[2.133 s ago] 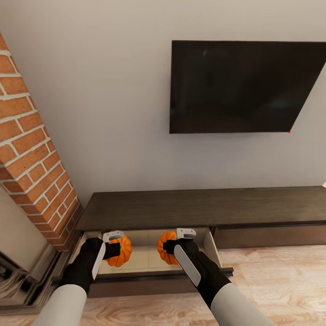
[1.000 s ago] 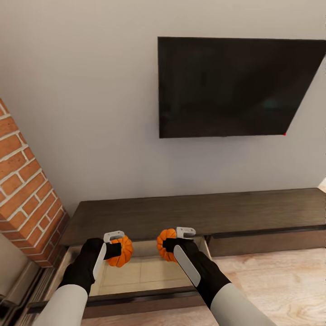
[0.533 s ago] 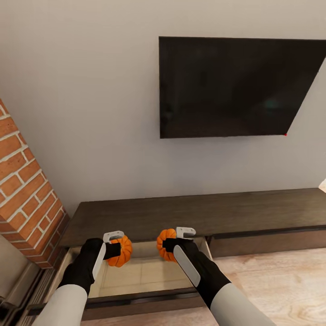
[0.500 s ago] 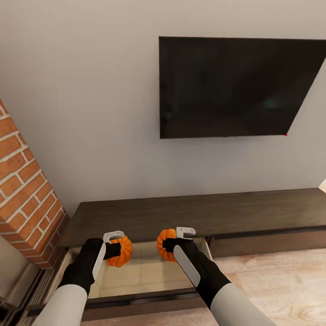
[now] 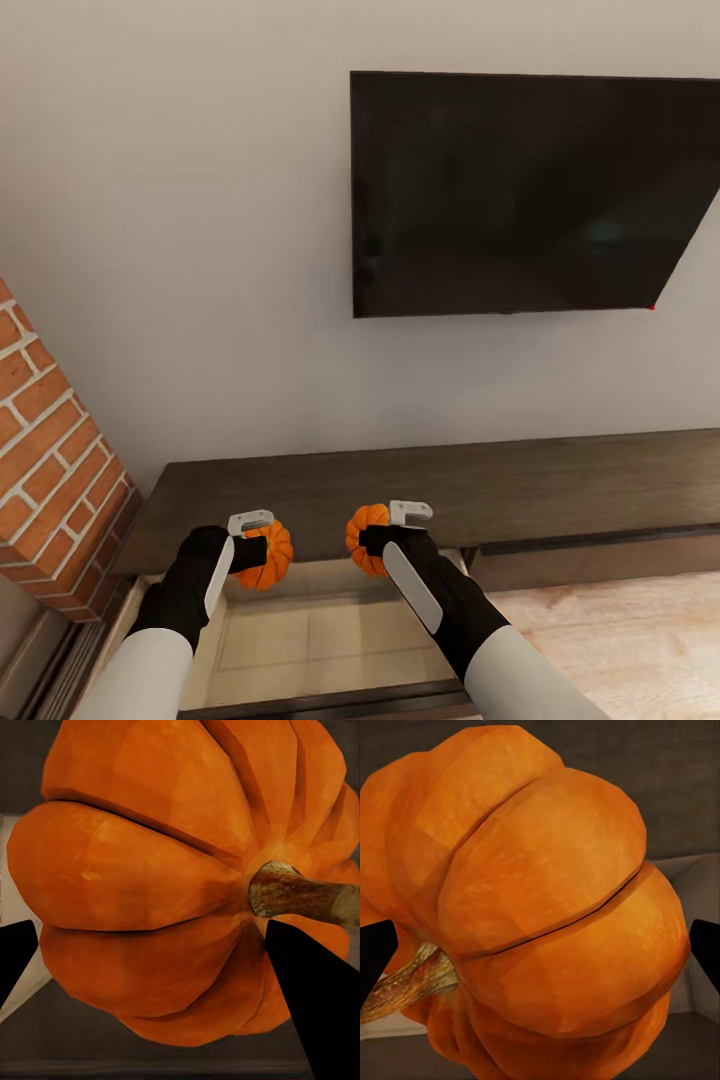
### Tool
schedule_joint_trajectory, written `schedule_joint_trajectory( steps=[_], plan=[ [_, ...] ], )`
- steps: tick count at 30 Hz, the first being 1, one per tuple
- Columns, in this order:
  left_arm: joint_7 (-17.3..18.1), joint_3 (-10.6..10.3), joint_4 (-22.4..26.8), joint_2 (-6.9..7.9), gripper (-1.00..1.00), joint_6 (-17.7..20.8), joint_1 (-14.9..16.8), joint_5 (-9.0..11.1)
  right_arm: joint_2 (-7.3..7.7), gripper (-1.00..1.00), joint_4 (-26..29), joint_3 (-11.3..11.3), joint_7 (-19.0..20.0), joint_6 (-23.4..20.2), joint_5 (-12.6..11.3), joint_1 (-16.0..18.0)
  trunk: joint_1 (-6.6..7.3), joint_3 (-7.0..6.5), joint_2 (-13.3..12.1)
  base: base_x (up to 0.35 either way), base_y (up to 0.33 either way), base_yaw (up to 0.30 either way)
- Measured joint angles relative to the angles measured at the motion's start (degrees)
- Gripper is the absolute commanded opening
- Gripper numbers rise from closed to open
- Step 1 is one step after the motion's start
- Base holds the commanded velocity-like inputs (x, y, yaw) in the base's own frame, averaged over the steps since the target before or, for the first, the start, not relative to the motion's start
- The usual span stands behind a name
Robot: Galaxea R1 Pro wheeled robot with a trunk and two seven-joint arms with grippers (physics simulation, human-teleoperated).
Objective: Place each of the two pumpkins and all three candles from the living room inside a cabinet in the living room (use any cabinet), then make sure every cabinet is closed, and position the cauldron so it is next to a table in the living room.
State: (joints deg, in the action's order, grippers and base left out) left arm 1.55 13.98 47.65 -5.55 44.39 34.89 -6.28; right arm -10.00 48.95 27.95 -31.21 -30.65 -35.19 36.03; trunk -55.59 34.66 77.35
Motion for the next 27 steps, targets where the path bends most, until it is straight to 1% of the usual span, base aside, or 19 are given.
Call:
schedule_joint_trajectory(
  steps=[7,16,22,27],
  plan=[
    [0.0,0.0,0.0,0.01,-1.00,0.0,0.0,0.0,0.00,-1.00,0.1,0.6,0.0,0.1,0.1,0.0,0.00,0.00,0.0,0.004,0.000,0.000],
    [0.1,0.2,0.0,0.02,-1.00,0.5,0.0,0.3,0.00,-1.00,0.0,0.6,0.1,-0.4,-0.1,0.0,0.00,0.00,0.0,0.000,0.000,0.000],
    [0.2,0.3,0.0,0.06,-1.00,2.0,0.0,0.4,0.00,-1.00,0.0,0.5,0.0,-1.0,-0.7,0.0,-1.31,1.08,2.4,0.000,0.000,0.000],
    [0.3,0.3,0.0,0.12,-1.00,3.3,0.0,0.5,0.00,-1.00,0.0,0.4,0.1,-3.6,-1.0,0.0,-2.41,1.97,4.4,0.000,0.000,0.000]
  ],
)
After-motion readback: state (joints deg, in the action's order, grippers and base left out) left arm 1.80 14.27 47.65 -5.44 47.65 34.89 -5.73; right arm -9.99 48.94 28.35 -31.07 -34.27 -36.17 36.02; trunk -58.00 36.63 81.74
